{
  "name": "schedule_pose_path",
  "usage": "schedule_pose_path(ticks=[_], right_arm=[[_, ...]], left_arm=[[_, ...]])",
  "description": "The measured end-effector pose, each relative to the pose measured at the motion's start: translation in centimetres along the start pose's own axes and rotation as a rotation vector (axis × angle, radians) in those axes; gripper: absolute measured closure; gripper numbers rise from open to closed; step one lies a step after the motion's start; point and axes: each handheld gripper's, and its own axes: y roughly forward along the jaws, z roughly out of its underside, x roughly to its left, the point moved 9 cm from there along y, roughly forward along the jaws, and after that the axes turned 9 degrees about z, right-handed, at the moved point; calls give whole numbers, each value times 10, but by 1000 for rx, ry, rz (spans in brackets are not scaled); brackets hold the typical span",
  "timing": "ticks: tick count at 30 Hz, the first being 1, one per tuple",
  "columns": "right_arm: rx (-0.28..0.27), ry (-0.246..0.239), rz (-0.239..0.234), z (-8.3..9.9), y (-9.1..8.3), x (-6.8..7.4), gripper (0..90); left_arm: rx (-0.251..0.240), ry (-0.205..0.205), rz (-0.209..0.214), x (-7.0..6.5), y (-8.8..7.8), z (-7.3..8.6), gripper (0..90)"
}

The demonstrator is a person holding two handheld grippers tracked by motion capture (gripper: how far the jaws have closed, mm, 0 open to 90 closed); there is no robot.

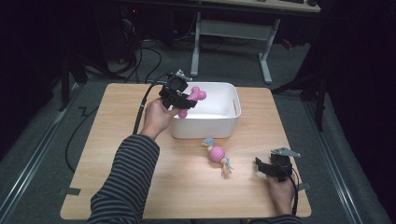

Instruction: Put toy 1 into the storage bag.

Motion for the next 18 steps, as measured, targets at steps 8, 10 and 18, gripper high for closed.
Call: schedule_pose_path(ticks=[8,10,18], right_arm=[[0,1,0,0,0,0,289],[-1,-1,0,0,0,0,289],[-1,0,0,0,0,0,289]], left_arm=[[19,7,-18,5,19,-4,592],[21,9,-18,6,20,-5,592],[38,-9,-32,14,33,-3,591]])
